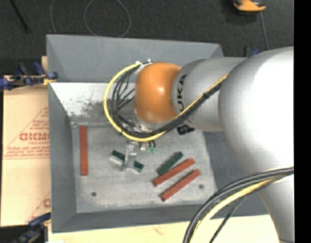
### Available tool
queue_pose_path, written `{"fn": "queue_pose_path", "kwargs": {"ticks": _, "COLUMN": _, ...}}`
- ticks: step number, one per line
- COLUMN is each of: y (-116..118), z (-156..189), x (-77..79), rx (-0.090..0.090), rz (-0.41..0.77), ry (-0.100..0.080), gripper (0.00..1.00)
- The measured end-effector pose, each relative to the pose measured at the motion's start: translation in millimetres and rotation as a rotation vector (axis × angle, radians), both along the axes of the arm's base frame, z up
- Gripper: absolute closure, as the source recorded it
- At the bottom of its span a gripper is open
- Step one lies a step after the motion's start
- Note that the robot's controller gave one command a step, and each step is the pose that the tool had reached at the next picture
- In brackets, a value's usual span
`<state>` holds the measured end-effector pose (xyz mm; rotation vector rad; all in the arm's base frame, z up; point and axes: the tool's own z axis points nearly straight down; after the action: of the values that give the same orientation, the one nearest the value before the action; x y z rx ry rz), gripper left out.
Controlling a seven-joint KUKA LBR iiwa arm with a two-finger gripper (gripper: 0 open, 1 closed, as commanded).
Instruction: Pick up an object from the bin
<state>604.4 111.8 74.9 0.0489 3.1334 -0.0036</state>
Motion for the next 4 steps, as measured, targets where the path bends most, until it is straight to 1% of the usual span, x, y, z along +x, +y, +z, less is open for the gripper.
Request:
{"fn": "queue_pose_path", "kwargs": {"ticks": 1, "y": 6, "z": -1, "x": -2.6, "rx": 0.004, "rz": 0.003, "ry": 0.004, "gripper": 1.00}}
{"fn": "queue_pose_path", "kwargs": {"ticks": 2, "y": 11, "z": 98, "x": 0.4, "rx": 0.001, "rz": 0.341, "ry": -0.001, "gripper": 1.00}}
{"fn": "queue_pose_path", "kwargs": {"ticks": 3, "y": 6, "z": 114, "x": -36.2, "rx": -0.001, "rz": 0.623, "ry": 0.005, "gripper": 1.00}}
{"fn": "queue_pose_path", "kwargs": {"ticks": 4, "y": 2, "z": 230, "x": -48.2, "rx": -0.002, "rz": 0.655, "ry": -0.004, "gripper": 1.00}}
